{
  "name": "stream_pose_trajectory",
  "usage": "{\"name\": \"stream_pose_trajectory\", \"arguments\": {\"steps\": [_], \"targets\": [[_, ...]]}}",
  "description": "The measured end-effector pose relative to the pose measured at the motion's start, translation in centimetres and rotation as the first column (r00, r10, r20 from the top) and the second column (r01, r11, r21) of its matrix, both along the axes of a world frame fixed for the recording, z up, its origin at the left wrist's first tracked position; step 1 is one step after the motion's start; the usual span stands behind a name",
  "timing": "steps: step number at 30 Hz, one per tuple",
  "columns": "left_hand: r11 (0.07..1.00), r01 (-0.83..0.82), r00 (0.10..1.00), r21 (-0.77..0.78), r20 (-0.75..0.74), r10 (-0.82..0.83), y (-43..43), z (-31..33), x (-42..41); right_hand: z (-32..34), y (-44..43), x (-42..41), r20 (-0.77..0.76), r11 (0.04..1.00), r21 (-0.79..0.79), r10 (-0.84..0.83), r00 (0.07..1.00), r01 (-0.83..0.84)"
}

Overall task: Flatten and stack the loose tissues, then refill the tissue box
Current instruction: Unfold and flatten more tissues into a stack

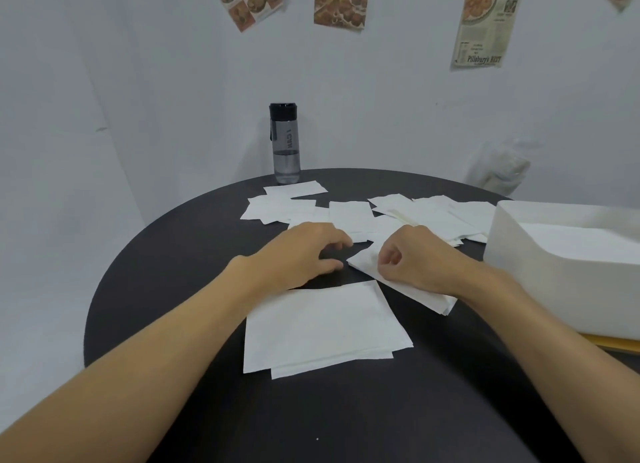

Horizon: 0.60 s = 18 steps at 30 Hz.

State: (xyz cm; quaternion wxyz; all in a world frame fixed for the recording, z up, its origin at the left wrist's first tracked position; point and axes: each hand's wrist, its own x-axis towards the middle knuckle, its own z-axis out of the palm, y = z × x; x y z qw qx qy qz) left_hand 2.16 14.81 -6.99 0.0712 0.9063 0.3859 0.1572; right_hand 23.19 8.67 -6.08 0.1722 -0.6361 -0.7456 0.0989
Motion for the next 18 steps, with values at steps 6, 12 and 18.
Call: {"name": "stream_pose_trajectory", "arguments": {"steps": [6, 12, 18], "targets": [[0.999, 0.040, 0.992, 0.004, 0.117, -0.040, 2.0, -1.9, 0.9, 0.0, 0.2, 0.1, -0.003, 1.000, -0.010, 0.007, 1.000, -0.007], [0.997, 0.073, 0.980, 0.032, 0.181, -0.077, 1.8, -1.8, 1.2, -0.2, 0.4, 0.4, -0.035, 1.000, -0.003, 0.014, 0.999, -0.014], [0.998, 0.045, 0.892, 0.041, 0.447, -0.059, 0.7, -0.4, 1.3, 0.3, 0.4, 0.7, -0.152, 0.992, 0.129, 0.027, 0.988, -0.008]]}}
